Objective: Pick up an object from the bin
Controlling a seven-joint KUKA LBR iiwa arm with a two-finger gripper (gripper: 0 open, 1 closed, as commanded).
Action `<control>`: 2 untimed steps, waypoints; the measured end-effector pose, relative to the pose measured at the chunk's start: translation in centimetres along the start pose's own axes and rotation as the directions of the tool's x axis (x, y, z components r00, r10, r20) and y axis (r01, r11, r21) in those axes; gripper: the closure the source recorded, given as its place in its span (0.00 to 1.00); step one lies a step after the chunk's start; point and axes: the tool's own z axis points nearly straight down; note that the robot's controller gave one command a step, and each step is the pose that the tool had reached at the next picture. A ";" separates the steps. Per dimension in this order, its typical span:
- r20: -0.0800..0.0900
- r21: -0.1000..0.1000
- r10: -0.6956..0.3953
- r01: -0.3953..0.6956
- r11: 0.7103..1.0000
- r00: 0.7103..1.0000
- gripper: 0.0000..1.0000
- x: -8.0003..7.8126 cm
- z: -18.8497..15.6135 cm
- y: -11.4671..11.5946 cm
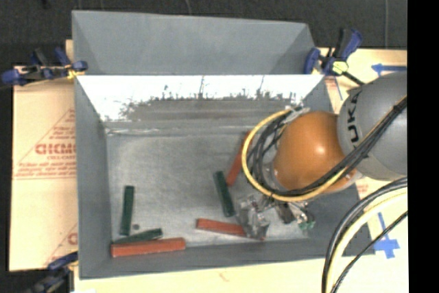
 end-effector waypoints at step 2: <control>-0.007 -0.002 0.010 -0.010 1.000 1.000 1.00 0.0 -4.8 -2.6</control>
Offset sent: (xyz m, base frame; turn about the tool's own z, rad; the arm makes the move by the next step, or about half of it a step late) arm 0.0277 -0.0730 0.1432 0.0345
